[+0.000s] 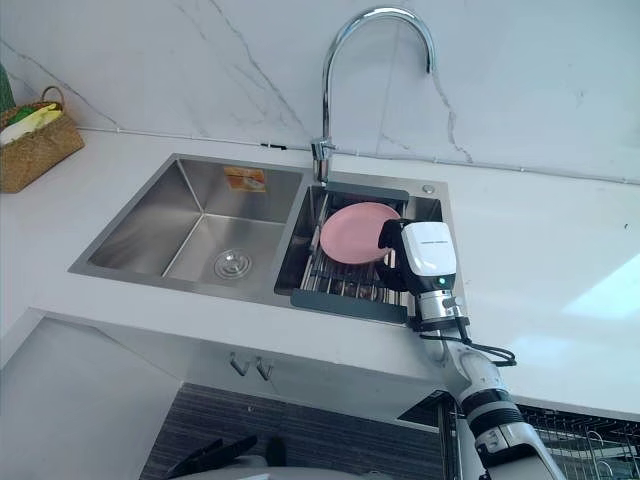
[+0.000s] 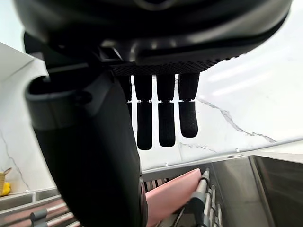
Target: Walk over to the sink, pick up the cup, carry it to the dishwasher, place the cup inside the dishwasher, then close the dishwasher door
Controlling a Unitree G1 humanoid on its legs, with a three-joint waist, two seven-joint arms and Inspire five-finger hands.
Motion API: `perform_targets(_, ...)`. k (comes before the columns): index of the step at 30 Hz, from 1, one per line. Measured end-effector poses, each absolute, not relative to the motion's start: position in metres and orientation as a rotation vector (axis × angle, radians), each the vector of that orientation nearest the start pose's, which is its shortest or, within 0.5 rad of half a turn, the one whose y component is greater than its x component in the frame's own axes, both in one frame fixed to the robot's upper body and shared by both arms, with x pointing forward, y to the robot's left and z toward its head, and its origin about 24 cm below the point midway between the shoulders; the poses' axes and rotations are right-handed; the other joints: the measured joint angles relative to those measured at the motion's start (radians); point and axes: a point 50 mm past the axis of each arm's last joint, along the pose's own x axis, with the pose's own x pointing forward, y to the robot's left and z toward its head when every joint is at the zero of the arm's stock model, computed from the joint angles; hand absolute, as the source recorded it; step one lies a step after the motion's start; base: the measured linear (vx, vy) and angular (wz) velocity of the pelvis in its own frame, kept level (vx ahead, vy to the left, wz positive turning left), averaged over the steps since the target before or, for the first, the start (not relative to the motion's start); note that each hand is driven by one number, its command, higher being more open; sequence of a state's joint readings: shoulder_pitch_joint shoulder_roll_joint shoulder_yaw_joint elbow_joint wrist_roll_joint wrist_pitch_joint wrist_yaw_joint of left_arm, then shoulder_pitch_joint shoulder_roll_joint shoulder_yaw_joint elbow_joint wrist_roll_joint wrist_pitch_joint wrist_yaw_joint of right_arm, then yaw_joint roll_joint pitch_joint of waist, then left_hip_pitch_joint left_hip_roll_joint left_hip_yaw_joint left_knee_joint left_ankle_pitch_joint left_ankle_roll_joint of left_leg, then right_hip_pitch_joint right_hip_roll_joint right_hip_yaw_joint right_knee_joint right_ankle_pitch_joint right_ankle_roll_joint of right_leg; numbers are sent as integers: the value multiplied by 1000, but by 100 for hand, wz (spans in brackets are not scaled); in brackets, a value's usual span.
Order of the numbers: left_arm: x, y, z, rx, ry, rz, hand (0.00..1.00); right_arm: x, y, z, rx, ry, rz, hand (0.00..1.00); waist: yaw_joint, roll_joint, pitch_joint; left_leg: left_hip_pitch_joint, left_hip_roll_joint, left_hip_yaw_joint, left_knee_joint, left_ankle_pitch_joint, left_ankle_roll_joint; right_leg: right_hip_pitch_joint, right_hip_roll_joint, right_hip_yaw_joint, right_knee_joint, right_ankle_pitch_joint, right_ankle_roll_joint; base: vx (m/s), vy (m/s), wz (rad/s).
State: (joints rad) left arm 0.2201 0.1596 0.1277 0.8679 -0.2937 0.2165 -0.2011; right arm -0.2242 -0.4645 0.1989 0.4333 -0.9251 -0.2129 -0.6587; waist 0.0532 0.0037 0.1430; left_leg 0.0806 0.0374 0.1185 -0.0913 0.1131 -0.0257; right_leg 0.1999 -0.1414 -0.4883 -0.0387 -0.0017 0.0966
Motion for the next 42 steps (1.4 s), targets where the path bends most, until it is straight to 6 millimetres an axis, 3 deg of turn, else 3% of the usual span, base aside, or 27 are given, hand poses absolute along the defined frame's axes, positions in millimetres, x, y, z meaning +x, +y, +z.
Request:
perform_targets(15,60,217,-157,-347,1213,204,100,295,-205,51,-1359,-372,-100,100,5,-1,-1,-3,-2,-10,0,2,3,3,0,-13,-3,0,0,0,0,1)
perform_targets(23,61,217,-157,-346,1213,202,100,303,-190,49,-1378,-338,72,100,6,-1,-1,-1,-2,-11,0,2,3,4,0,-15,-3,0,1,0,0,0)
perform_targets(29,61,218,-157,-348,1226,200,100,315,-185,50,-1310,-223,251,100,10,-3,-1,-1,-4,-21,0,3,4,8,0,-23,-3,0,1,1,0,4)
perform_targets(34,62,217,-156,-348,1224,197,100,319,-188,51,-1170,-143,280,100,13,-3,0,-1,-4,-22,0,4,4,12,0,-28,-4,0,1,3,-1,2)
perform_targets(42,64,218,-155,-351,1226,194,100,322,-189,53,-1132,-97,322,100,13,-4,0,-1,-4,-20,0,4,4,12,0,-21,-4,0,1,0,0,0)
